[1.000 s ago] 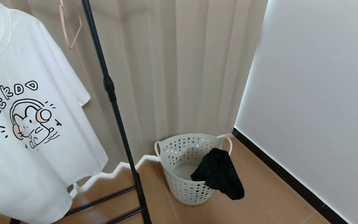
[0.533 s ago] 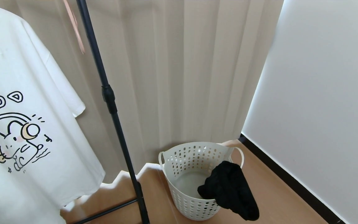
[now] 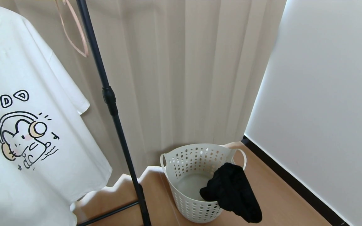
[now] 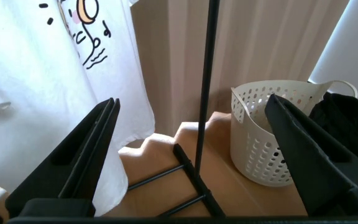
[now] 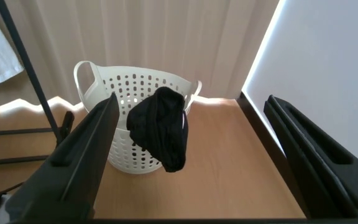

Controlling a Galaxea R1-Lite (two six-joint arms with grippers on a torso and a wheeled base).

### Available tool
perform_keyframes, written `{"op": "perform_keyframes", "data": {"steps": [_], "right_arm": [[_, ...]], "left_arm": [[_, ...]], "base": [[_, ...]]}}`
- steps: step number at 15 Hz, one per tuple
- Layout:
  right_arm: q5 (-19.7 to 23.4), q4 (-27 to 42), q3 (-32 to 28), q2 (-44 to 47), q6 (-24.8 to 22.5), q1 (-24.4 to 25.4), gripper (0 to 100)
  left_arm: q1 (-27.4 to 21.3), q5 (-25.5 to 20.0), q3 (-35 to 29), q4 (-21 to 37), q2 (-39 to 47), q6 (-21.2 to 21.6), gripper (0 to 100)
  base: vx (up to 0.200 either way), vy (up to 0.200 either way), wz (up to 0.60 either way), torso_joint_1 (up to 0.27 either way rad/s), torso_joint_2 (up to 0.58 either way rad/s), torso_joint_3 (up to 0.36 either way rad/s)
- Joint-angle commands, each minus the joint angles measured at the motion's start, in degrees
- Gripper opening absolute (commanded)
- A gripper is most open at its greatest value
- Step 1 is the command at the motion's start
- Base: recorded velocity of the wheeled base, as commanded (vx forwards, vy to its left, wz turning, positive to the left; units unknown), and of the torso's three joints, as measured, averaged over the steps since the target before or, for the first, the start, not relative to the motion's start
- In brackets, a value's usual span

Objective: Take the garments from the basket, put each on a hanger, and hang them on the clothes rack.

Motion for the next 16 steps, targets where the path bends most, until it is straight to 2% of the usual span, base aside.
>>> {"op": "perform_keyframes", "data": {"steps": [1,16], "right_arm": [[0.0,0.0,0.0,0.0,0.0,0.0,100],[-0.3,0.0,0.0,0.0,0.2,0.0,100]], "left_arm": [[0.0,0.0,0.0,0.0,0.0,0.0,100],[0.0,0.0,0.0,0.0,0.0,0.0,100]], "base": [[0.000,0.000,0.00,0.000,0.00,0.000],[0.000,0.000,0.00,0.002,0.00,-0.184]]}}
